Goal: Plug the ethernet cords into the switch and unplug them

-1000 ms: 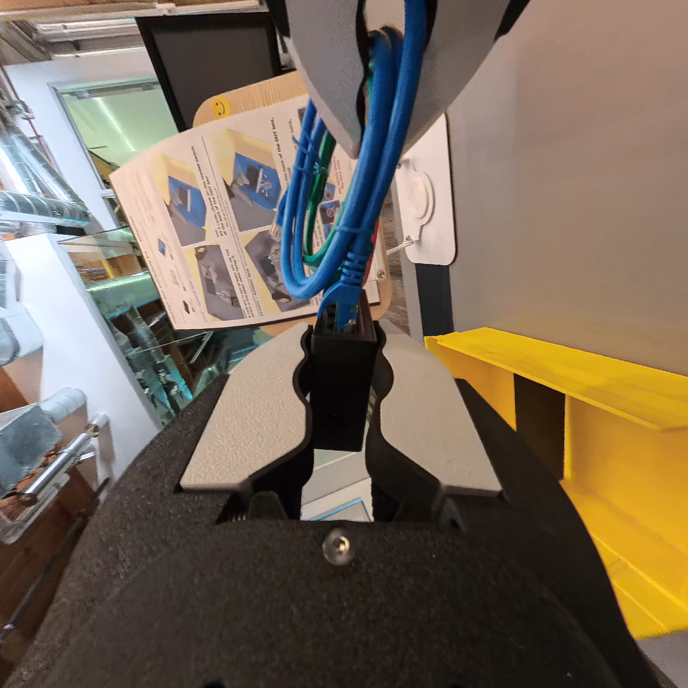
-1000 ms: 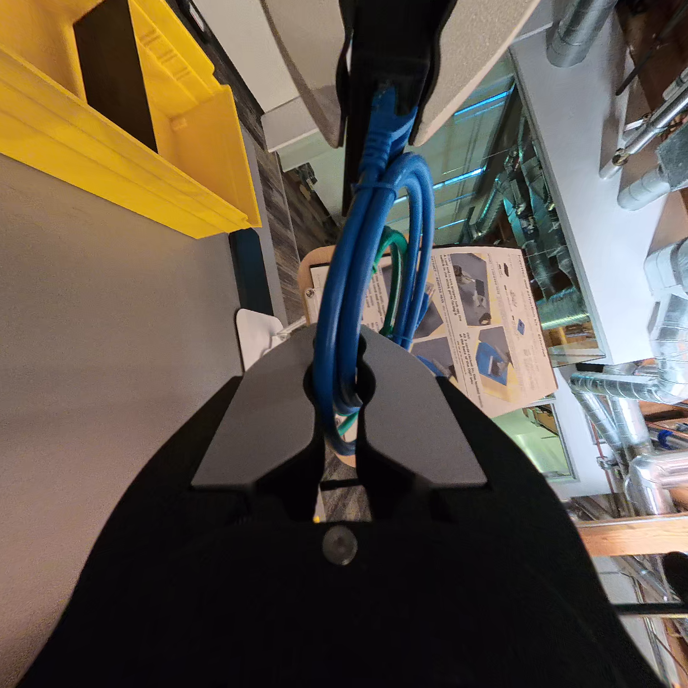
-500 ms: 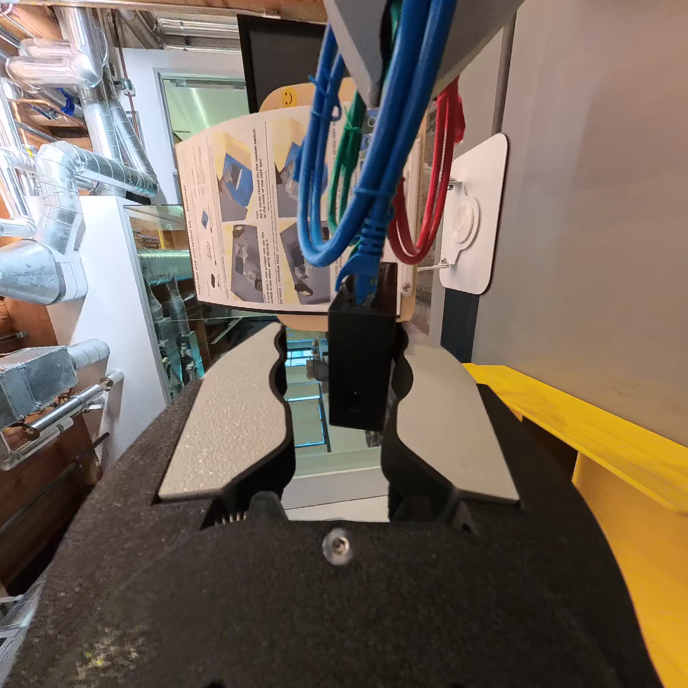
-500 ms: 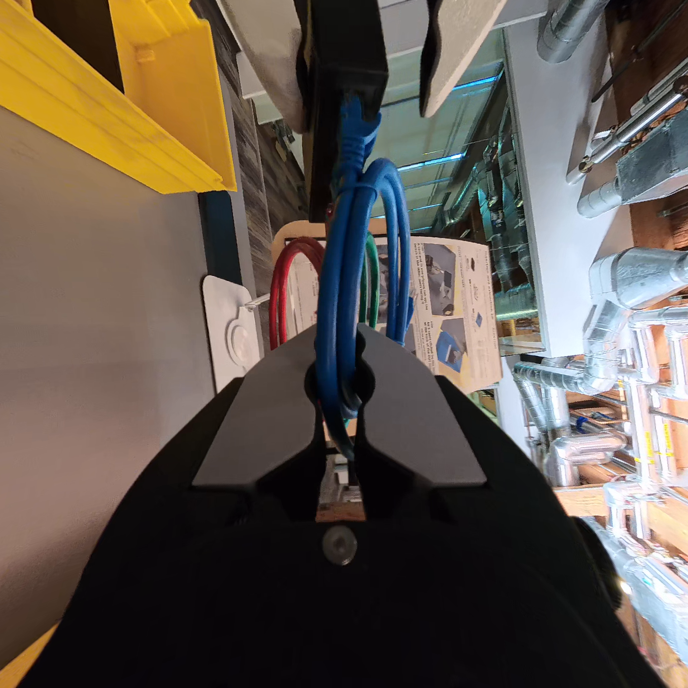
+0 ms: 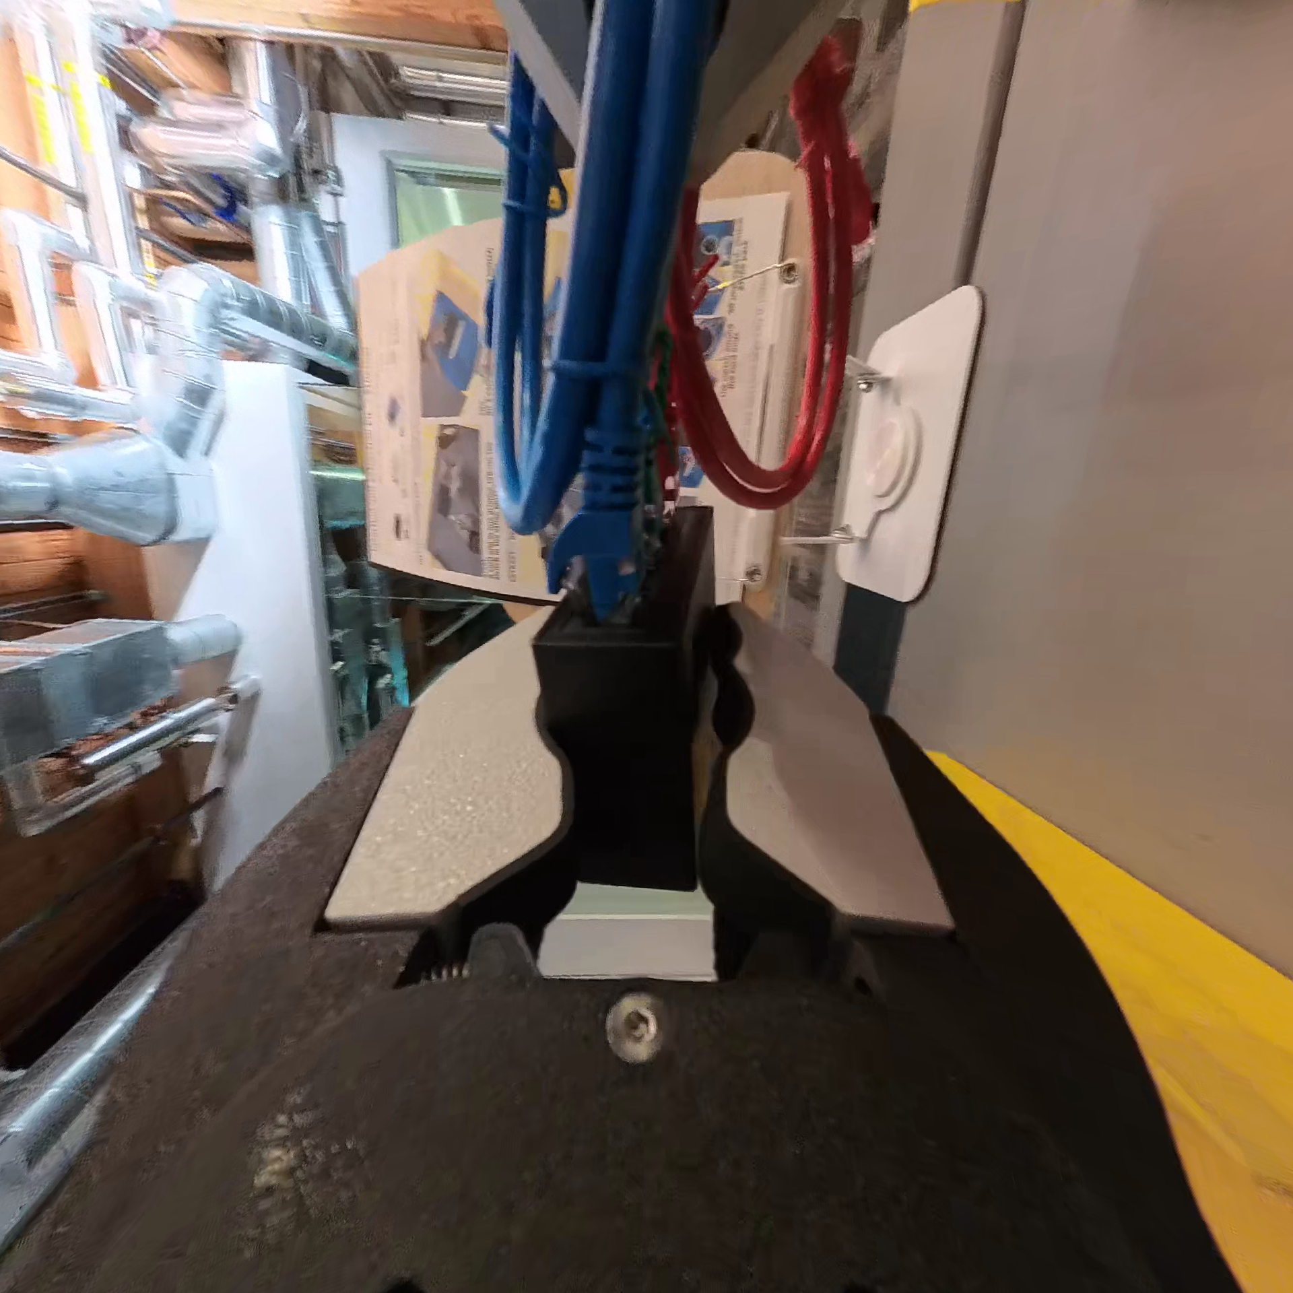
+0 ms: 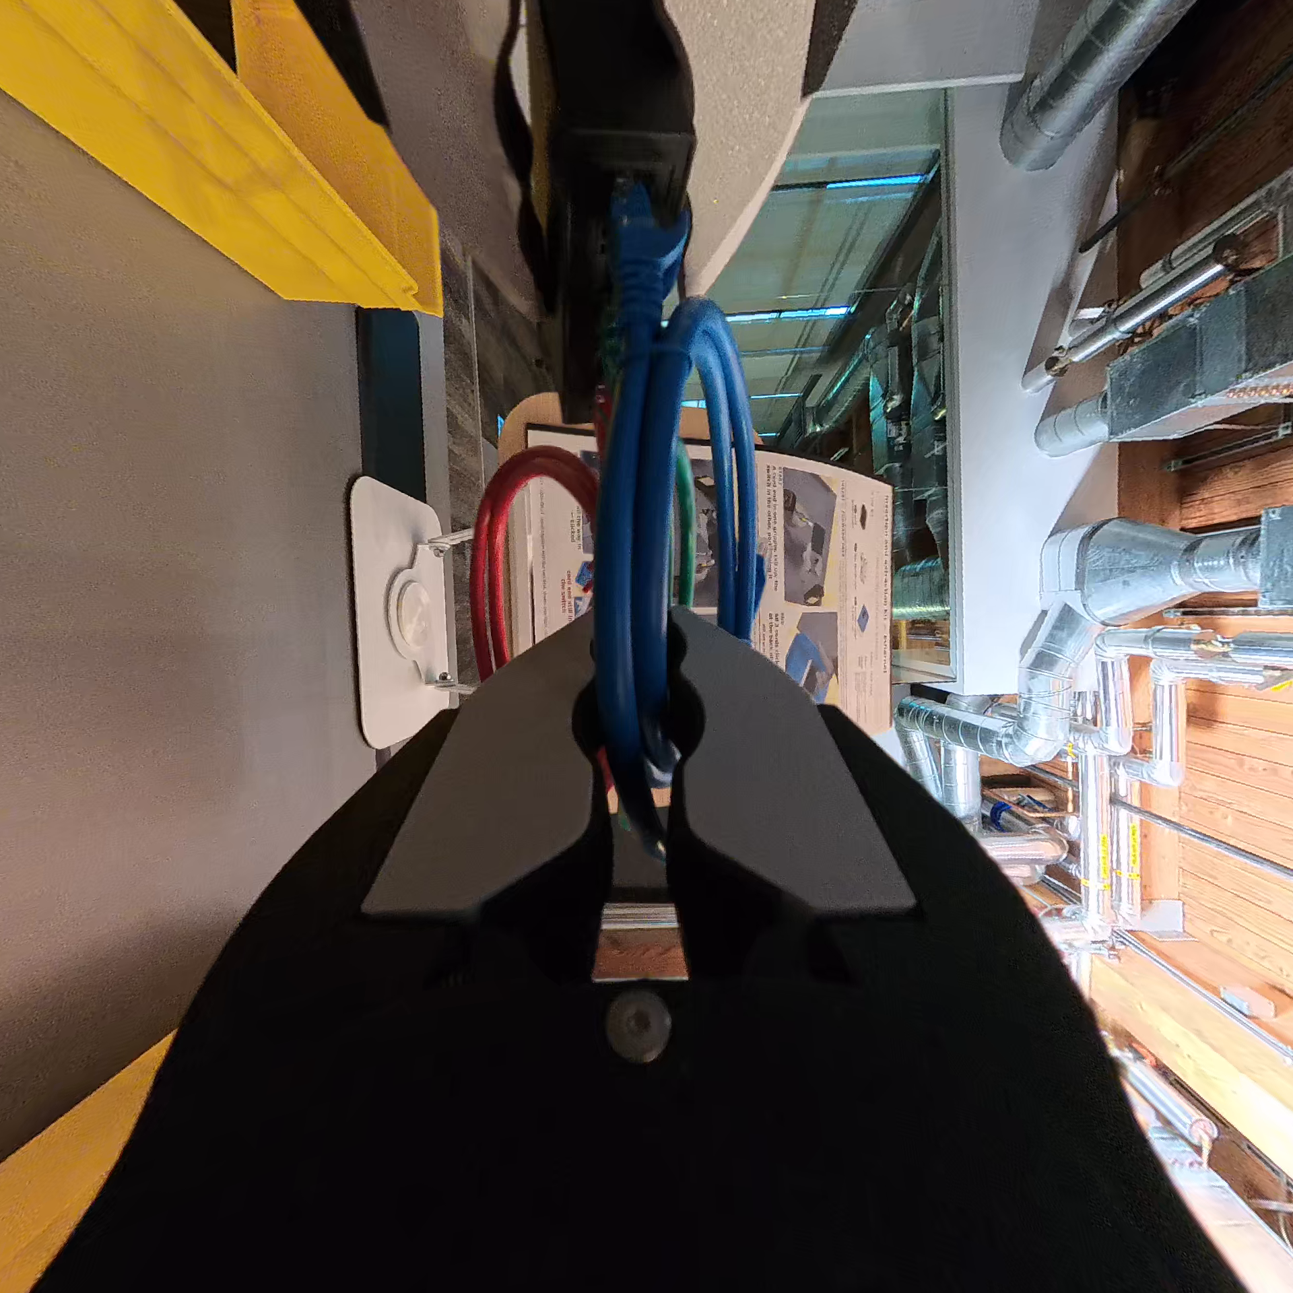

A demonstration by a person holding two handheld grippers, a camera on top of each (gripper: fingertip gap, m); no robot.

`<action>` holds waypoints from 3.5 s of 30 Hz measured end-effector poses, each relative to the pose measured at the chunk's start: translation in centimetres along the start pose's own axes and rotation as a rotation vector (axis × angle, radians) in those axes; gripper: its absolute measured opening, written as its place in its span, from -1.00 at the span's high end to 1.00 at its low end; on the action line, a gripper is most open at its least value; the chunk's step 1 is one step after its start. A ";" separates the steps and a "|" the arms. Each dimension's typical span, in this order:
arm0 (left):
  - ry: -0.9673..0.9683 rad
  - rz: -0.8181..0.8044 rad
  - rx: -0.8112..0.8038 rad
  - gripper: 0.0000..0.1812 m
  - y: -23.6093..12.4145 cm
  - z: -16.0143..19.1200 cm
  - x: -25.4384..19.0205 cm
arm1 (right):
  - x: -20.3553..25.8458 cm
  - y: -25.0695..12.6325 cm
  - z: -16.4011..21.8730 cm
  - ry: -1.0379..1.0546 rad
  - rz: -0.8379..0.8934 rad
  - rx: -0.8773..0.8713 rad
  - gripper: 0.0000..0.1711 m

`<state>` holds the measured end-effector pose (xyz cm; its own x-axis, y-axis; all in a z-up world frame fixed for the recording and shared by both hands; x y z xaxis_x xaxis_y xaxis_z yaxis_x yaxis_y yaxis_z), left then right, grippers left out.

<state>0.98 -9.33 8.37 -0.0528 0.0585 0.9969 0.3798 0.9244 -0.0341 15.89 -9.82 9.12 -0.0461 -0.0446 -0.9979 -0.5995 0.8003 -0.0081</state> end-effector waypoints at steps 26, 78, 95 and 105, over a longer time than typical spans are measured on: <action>-0.099 -0.136 -0.034 0.67 5.0 0.8 -2.0 | 1.2 1.8 2.4 -0.027 0.015 0.079 0.75; -0.086 0.082 -0.120 0.64 4.6 -2.8 -5.8 | 2.8 -0.8 -0.6 0.130 -0.400 -0.310 0.68; -0.074 0.144 -0.099 0.67 4.9 -3.2 -7.1 | 1.1 -2.4 -1.1 0.223 -0.442 -0.364 0.68; -0.113 0.145 -0.057 0.67 5.0 -3.2 -6.9 | 2.5 -0.9 -0.8 0.235 -0.484 -0.324 0.68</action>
<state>6.20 -6.26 1.50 -0.0960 0.2348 0.9673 0.4426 0.8805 -0.1698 15.69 -11.15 6.65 0.1393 -0.5163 -0.8450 -0.8066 0.4358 -0.3993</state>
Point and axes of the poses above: each gripper's, where its closed fingertips meet, y out along the fingers, z out of its underside, x = y × z across the jaws, the point moved 8 cm from there along -y, back along the fingers, and after that the axes turned 5 degrees about -x, right-handed, at the moved point
